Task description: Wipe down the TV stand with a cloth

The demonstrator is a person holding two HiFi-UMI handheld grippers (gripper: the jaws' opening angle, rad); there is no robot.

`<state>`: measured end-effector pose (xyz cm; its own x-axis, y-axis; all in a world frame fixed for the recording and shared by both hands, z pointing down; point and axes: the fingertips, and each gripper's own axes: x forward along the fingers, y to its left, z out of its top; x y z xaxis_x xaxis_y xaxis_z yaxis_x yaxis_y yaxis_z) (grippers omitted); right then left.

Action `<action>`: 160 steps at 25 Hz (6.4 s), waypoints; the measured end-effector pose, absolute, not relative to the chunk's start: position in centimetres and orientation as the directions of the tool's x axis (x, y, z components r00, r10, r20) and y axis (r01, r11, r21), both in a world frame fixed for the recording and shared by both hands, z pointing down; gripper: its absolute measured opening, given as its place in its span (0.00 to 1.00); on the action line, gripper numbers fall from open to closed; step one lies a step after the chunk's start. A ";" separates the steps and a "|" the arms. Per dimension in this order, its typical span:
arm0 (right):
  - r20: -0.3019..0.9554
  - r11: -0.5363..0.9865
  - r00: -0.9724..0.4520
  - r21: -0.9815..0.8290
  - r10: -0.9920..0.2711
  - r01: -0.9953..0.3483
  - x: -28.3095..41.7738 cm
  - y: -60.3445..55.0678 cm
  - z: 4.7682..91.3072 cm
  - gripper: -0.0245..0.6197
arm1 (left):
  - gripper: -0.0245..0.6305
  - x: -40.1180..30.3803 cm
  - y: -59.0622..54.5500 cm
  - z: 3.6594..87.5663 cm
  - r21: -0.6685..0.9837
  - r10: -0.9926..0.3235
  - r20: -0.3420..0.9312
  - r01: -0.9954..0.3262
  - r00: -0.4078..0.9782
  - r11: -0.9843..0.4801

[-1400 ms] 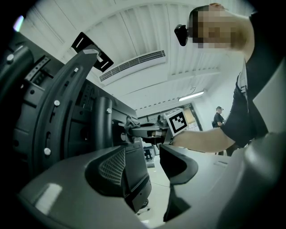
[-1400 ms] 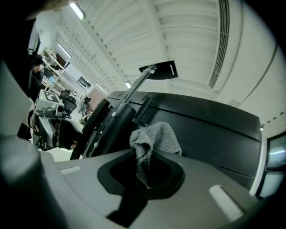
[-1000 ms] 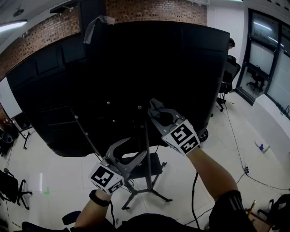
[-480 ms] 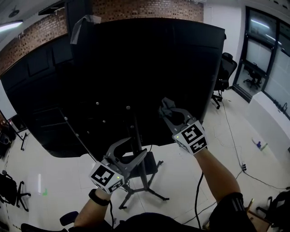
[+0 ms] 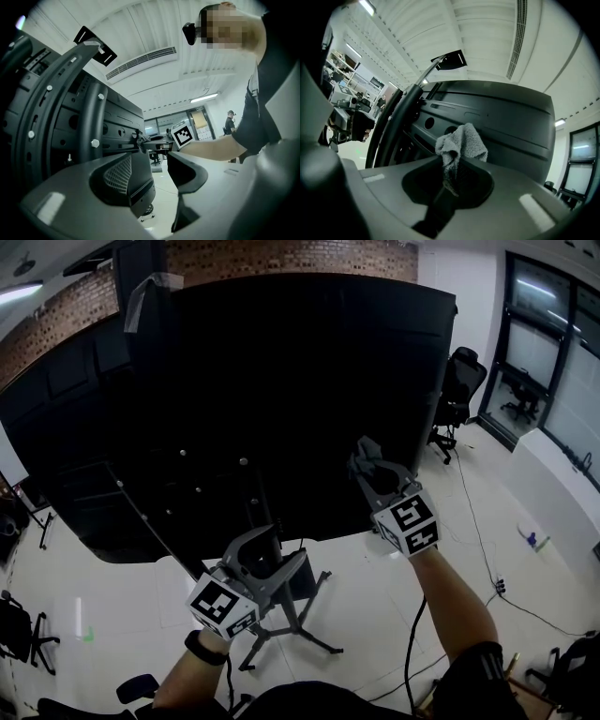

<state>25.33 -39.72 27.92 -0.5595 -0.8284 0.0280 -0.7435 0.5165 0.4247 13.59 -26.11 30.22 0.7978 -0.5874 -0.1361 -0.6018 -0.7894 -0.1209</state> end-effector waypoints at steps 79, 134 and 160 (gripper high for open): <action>0.229 0.221 -0.415 0.973 -0.880 0.068 -27.8 -31.1 21.1 0.11 | 0.44 -26.6 -21.9 28.5 -0.074 -0.742 -0.257 -0.778 0.620 -0.624; 0.065 0.696 -0.829 0.580 -0.556 -0.422 -16.7 -27.5 15.1 0.11 | 0.43 -19.7 -22.0 26.1 -0.120 -0.727 -0.252 -0.766 0.639 -0.632; 0.164 0.887 -0.917 0.361 -0.363 -0.287 -13.7 -29.0 25.3 0.11 | 0.43 -14.9 -21.1 29.4 -0.089 -0.848 -0.177 -0.866 0.499 -0.491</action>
<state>-13.65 -29.02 25.27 -0.9171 -0.3634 0.1641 -0.2871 0.8874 0.3608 -14.94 -21.11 29.42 0.4991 -0.8483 -0.1770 -0.8665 -0.4913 -0.0886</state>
